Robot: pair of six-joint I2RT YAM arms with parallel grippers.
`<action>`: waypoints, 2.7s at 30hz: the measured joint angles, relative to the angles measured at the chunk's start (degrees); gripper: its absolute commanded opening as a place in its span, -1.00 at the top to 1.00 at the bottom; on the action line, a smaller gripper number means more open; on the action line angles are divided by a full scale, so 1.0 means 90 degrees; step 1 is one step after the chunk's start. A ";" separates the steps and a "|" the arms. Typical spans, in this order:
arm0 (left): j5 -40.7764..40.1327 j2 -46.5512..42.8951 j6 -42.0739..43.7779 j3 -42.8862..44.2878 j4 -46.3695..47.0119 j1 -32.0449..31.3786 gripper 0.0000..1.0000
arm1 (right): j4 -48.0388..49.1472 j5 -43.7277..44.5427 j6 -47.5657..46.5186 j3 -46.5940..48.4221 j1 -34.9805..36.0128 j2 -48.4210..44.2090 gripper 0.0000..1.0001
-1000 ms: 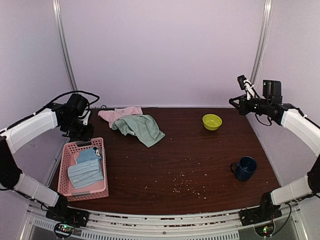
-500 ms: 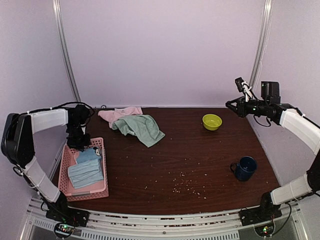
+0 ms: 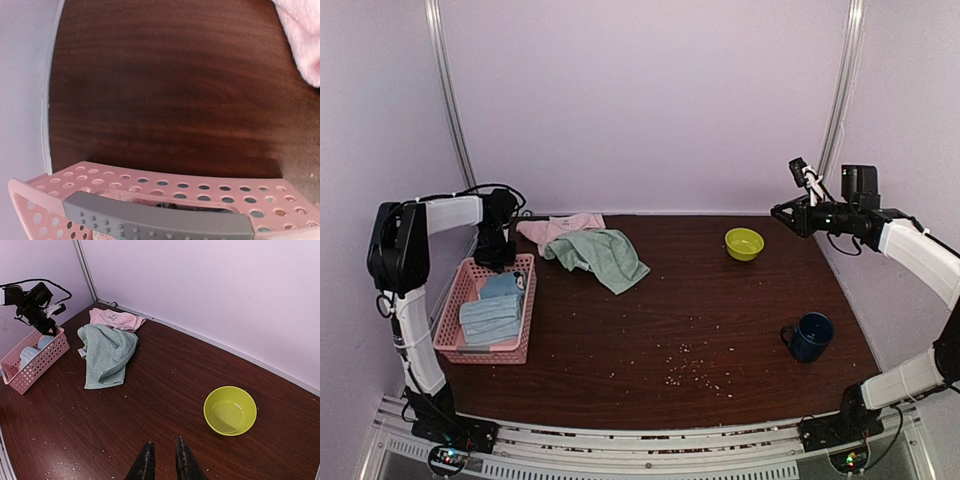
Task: Roll the towels
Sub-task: Move the storage box to the corner of the board, then move the towel to the center of the board.
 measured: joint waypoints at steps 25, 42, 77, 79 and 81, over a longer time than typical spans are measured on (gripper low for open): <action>0.1285 -0.2569 0.0593 -0.0403 0.0614 -0.0646 0.27 | -0.0884 0.1071 -0.0651 0.1188 0.2055 0.1241 0.04; 0.2106 -0.2606 -0.0522 -0.3043 0.1661 -0.2084 0.31 | -0.1205 0.1027 0.1562 0.4753 0.3189 0.6091 -0.20; 0.2701 -0.3529 -0.0401 -0.3512 0.2586 -0.1841 0.30 | -0.1846 0.1615 0.1379 0.5343 0.3495 0.6220 1.00; 0.2703 -0.3572 -0.0282 -0.3417 0.2574 -0.1841 0.29 | -0.2232 0.1552 0.0937 0.5221 0.3451 0.5583 1.00; 0.2681 -0.3577 -0.0177 -0.3242 0.2555 -0.1841 0.29 | -0.2562 0.1508 0.0500 0.5005 0.3415 0.4748 1.00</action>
